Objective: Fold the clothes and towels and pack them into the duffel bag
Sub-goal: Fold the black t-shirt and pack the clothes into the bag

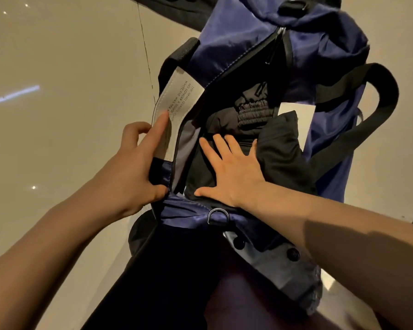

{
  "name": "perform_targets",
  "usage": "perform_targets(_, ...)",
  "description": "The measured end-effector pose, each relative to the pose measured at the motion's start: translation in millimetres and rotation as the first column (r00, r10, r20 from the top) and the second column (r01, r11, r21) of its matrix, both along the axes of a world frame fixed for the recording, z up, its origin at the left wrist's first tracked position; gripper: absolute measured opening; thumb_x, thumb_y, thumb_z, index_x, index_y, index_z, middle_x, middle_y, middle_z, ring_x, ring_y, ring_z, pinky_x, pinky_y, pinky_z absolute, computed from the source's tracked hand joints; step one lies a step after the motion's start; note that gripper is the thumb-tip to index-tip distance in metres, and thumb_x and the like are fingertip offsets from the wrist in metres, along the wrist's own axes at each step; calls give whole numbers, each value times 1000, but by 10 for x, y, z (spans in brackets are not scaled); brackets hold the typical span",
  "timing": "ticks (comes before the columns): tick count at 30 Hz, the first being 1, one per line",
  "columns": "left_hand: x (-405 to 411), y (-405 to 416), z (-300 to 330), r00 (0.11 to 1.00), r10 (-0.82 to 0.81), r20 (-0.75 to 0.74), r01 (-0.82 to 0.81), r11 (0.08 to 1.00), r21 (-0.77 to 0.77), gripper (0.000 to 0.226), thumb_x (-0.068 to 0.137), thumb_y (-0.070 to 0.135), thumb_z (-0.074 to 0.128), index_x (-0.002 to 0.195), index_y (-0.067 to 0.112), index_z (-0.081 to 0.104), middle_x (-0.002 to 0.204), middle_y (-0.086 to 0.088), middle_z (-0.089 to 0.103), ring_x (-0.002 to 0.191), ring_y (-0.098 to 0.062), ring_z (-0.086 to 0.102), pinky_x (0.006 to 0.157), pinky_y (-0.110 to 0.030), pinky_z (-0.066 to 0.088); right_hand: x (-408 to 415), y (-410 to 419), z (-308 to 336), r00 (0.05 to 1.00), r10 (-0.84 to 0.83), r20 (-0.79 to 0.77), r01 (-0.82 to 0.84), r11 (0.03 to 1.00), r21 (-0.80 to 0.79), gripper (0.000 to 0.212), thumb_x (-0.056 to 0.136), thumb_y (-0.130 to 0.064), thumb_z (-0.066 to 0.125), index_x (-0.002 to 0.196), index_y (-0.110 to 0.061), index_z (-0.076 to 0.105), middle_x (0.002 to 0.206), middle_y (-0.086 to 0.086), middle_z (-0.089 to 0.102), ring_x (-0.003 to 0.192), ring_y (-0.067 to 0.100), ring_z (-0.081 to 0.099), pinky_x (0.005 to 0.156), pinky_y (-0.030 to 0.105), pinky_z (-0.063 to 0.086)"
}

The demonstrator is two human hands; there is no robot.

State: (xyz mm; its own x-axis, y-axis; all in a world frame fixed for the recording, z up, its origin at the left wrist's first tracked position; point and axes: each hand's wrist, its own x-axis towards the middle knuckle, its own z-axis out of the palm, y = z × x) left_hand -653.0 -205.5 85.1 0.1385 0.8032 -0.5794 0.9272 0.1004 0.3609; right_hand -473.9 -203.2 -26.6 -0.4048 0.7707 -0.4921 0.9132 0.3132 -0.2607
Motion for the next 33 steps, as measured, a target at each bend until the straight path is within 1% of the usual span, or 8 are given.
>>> perform_targets(3,16,31,1,999,-5,42,8,997,-74,130,70,10,82,134,51,-24,127,13,16,92,-18,52,77,-24,47,31,-43,11,987,160,3,-158,971,181,98,85,-68,48,153,-16,2,156,11,11,140,31,15,107,51,21)
perform_targets(5,38,45,20,999,-9,40,14,994,-105,134,68,11,84,135,52,-25,120,15,14,96,-17,50,81,-23,46,7,-37,-13,967,253,-23,-246,955,163,92,89,-64,45,153,-12,5,158,10,8,142,29,13,109,47,20)
perform_targets(9,98,-22,38,1000,-20,6,21,991,-129,135,69,8,81,130,59,-29,114,19,12,85,-11,54,73,-27,52,-66,2,-69,998,64,-11,-65,995,-75,98,84,-79,28,154,-18,-4,161,6,-11,147,26,-11,117,55,-1)
perform_targets(15,66,-22,-6,1000,11,12,-10,996,-92,135,68,1,79,124,61,-28,113,18,13,81,-6,52,63,-19,51,-258,-97,-108,996,-6,94,12,998,-66,115,76,-82,44,152,-15,-11,159,9,-18,145,29,-20,108,69,-1)
perform_targets(19,-33,84,-88,993,116,25,-113,990,-84,135,67,-7,76,137,56,-20,117,11,19,74,-25,57,42,-24,48,-285,-50,-132,992,-1,126,10,998,-69,120,74,-83,46,151,-16,-17,158,8,-19,145,30,-19,108,68,2)
perform_targets(23,-194,215,-168,953,263,151,-247,962,-115,134,63,-16,74,146,55,-3,144,5,25,70,-46,61,41,-30,47,-312,57,-87,984,37,172,-21,995,-96,118,75,-81,49,151,-20,-18,158,9,-20,146,31,-18,109,65,8)
perform_targets(30,-74,144,-114,985,159,69,-153,985,-79,133,65,-10,73,145,52,-13,119,5,27,64,-31,60,42,-30,48,-314,88,-44,974,93,208,-78,994,-81,120,72,-82,50,152,-19,-14,159,9,-15,146,31,-13,108,64,13)
perform_targets(33,-7,43,-74,995,92,44,-89,994,-62,132,68,-2,75,140,53,-20,115,7,25,75,-19,57,56,-32,52,-167,105,56,998,49,26,-47,995,-85,114,74,-78,54,153,-20,-5,160,5,-7,146,29,-4,110,59,14)
